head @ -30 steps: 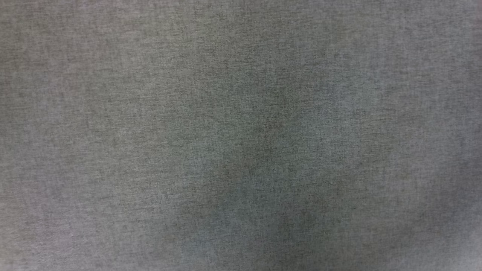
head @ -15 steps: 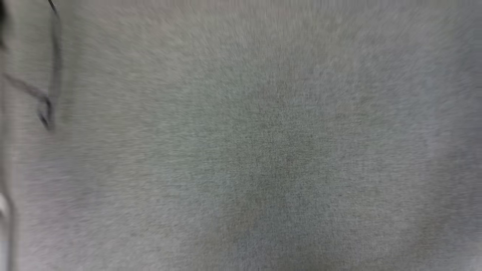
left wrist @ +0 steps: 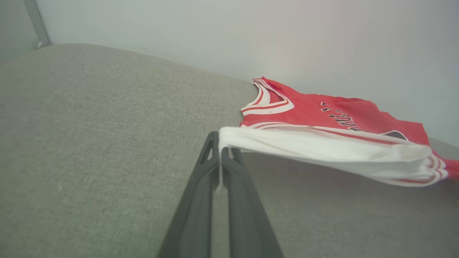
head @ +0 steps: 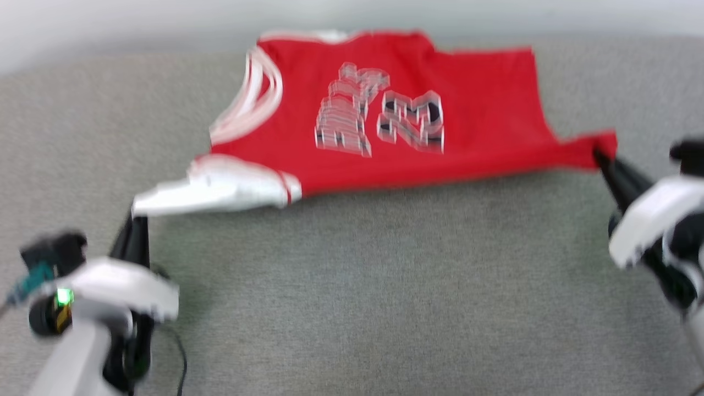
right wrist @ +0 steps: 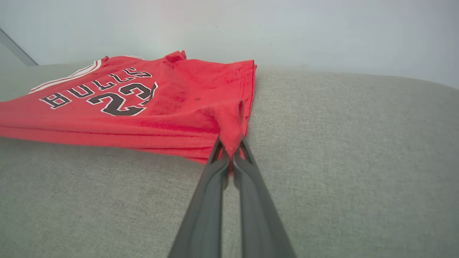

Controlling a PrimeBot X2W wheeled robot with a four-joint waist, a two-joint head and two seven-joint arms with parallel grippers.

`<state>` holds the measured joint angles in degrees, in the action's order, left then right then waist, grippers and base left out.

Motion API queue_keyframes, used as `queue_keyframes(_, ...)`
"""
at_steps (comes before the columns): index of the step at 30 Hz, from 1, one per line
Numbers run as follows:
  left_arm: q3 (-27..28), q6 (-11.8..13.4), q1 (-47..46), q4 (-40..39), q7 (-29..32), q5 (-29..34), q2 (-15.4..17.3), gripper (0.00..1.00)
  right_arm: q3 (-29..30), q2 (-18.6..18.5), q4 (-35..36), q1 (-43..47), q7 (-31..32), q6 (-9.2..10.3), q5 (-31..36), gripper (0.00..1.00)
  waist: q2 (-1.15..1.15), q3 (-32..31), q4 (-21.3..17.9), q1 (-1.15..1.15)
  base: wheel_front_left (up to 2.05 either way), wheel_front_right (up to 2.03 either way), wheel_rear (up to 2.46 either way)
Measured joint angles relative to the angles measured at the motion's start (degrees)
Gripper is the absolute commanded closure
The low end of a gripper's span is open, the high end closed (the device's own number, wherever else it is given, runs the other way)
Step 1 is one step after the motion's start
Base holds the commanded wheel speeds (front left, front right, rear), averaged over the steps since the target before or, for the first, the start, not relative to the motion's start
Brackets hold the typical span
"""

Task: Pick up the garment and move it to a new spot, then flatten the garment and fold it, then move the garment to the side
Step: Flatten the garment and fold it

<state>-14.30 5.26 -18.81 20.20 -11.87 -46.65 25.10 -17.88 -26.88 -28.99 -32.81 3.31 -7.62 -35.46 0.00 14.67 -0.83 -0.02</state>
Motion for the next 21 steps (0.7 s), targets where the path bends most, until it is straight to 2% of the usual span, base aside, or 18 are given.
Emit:
queue_keyframes(6,0.7,6.6,16.4,-13.1,4.2,-1.5,2.2,1.0,4.8,-0.2,7.0,15.3,1.4,-0.05,-0.7,1.0,0.0,-5.8,0.8,-0.01,0.0,0.0,0.0)
queue_keyframes(15,0.5,15.3,32.9,-28.7,13.1,-3.7,5.4,1.0,14.6,4.4,18.7,35.9,7.1,-0.05,2.7,1.0,0.0,-10.7,2.1,0.0,0.0,0.0,0.0)
queue_keyframes(18,0.6,16.9,35.1,-32.8,15.0,-4.1,6.4,1.0,17.6,6.7,23.2,40.3,10.9,0.0,4.0,1.0,0.0,-11.3,2.7,-0.01,0.0,0.0,0.0)
queue_keyframes(21,0.5,17.0,33.8,-34.2,16.2,-3.9,7.5,1.0,19.3,8.4,26.6,40.8,15.2,0.05,5.5,1.0,0.0,-10.8,2.7,0.0,0.0,0.0,0.0)
